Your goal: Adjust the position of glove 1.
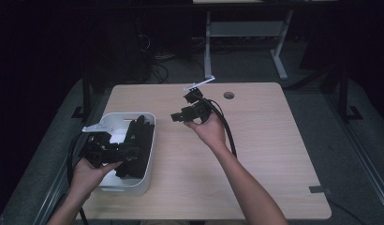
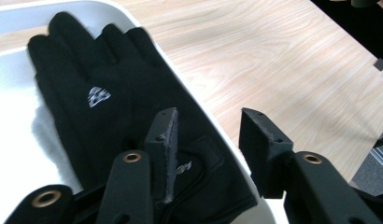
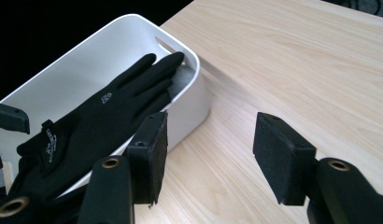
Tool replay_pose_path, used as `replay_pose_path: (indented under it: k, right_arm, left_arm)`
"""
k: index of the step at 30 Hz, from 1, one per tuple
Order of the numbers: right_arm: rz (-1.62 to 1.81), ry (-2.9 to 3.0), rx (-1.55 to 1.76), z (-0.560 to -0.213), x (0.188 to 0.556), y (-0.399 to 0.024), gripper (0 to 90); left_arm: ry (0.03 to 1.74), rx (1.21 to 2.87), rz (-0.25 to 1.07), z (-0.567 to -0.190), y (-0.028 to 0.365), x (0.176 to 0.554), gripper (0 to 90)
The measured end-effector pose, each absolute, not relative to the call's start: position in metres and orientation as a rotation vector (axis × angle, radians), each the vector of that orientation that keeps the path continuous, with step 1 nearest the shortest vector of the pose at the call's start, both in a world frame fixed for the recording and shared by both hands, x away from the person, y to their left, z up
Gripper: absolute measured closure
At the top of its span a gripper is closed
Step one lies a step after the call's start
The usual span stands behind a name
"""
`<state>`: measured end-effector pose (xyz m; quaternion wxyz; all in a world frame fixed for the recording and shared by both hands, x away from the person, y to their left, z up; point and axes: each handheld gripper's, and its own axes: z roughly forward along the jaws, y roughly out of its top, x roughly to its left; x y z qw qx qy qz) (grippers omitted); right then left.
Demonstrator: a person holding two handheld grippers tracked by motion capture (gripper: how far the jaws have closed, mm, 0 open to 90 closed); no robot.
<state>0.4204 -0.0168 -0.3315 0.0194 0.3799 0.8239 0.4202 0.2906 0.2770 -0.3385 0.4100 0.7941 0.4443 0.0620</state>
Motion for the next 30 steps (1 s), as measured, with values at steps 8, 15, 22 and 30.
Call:
replay_pose_path:
  k: [8,15,22,30]
  right_arm:
    - [1.312,2.525,1.216,-0.330,0.419,-0.038,40.1]
    - [1.311,2.502,1.229,-0.325,0.416,-0.053,36.6]
    - [1.311,2.492,1.242,-0.325,0.415,-0.064,33.5]
    - [1.315,2.479,1.279,-0.326,0.414,-0.077,31.5]
  left_arm:
    - [1.082,2.005,0.150,-0.336,0.264,0.293,54.2]
    - [1.070,1.992,0.145,-0.332,0.253,0.294,49.0]
    - [1.065,1.989,0.151,-0.332,0.247,0.296,44.4]
    - [1.055,1.991,0.150,-0.330,0.241,0.297,36.2]
